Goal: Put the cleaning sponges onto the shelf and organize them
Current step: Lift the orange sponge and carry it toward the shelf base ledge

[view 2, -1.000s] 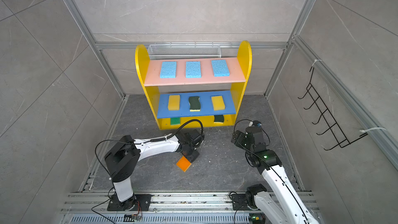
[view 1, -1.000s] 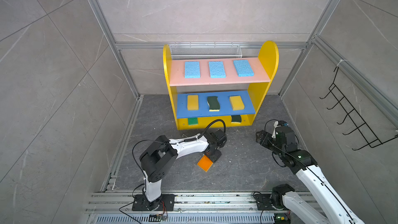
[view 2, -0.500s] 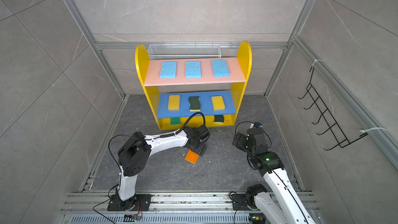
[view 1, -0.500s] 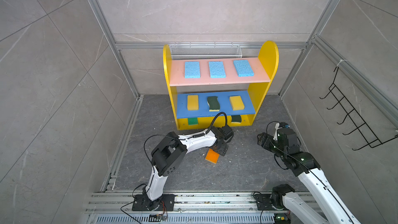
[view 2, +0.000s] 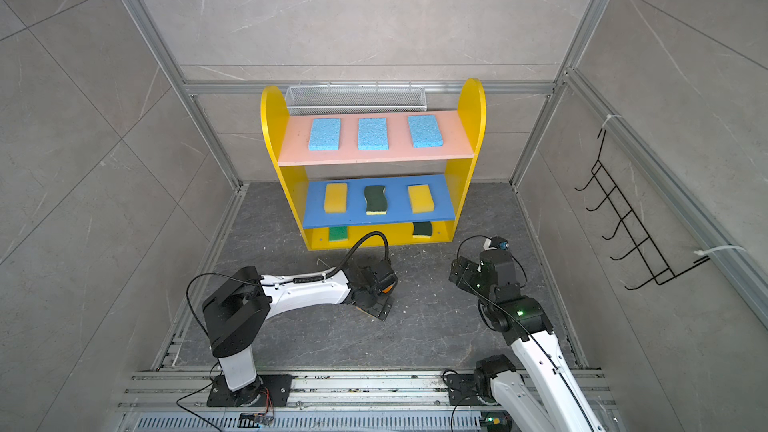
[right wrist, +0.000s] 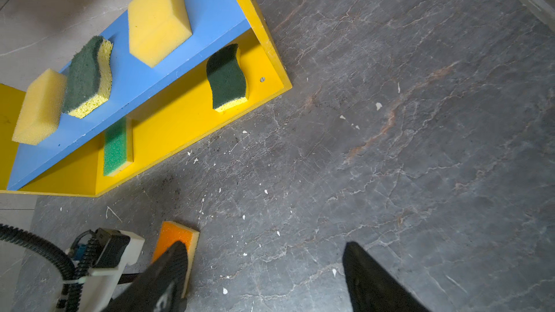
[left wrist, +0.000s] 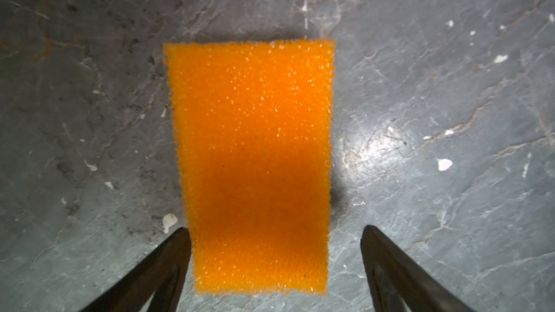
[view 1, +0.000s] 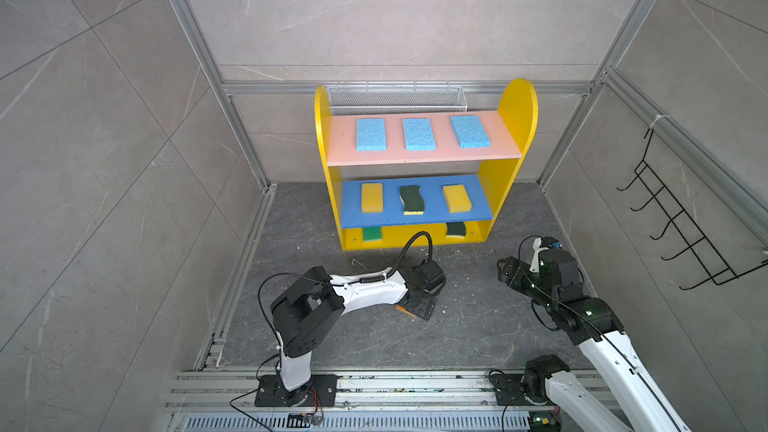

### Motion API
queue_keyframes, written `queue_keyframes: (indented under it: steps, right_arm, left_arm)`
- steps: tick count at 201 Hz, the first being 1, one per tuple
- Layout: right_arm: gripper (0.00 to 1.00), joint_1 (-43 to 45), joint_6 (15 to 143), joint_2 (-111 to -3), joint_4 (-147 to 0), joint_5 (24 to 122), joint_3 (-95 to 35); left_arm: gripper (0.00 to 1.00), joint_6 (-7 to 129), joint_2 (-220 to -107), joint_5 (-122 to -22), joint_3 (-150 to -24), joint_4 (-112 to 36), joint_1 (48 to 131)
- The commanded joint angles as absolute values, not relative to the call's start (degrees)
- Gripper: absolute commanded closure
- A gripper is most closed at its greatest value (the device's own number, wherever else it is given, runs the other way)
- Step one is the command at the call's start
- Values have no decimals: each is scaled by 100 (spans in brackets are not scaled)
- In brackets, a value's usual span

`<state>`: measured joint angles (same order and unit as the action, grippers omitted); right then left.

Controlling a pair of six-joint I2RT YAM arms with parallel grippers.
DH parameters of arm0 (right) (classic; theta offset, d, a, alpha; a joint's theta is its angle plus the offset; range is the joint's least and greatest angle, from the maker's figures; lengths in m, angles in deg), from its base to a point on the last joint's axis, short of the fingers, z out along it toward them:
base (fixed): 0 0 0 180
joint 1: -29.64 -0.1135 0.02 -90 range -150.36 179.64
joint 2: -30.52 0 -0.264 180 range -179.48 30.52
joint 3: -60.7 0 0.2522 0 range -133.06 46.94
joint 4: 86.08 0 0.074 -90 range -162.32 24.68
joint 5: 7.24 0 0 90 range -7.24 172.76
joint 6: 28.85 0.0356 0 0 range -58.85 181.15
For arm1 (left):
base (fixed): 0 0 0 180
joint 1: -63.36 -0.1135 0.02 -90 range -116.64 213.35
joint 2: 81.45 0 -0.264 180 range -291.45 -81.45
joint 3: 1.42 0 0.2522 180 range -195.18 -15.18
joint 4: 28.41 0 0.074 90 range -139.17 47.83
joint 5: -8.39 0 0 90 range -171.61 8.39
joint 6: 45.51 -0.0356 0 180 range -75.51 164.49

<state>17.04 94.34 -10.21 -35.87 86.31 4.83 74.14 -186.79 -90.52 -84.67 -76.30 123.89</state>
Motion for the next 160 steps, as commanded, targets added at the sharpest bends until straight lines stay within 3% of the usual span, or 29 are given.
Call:
queue_keyframes:
  steps: [1,5,46,97,160]
  right_arm:
    - [16,1733,9394,-895,-3388,8654,317]
    - [16,1733,9387,-886,-3377,8662,317]
    - [16,1729,9411,-833,-3334,8672,343]
    - [16,1733,9350,-833,-3293,8713,256]
    - [16,1736,9307,-868,-3320,8707,278]
  left_arm:
    - [4,7473,-18461,-9064,-8405,-7640,12402]
    - [0,7429,-18430,-9066,-8393,-7688,12407]
    - [1,7556,-18424,-9093,-8266,-7670,12404]
    - [10,7950,-18443,-8976,-7980,-7255,12530]
    - [12,8520,-18569,-9418,-7940,-7202,12856]
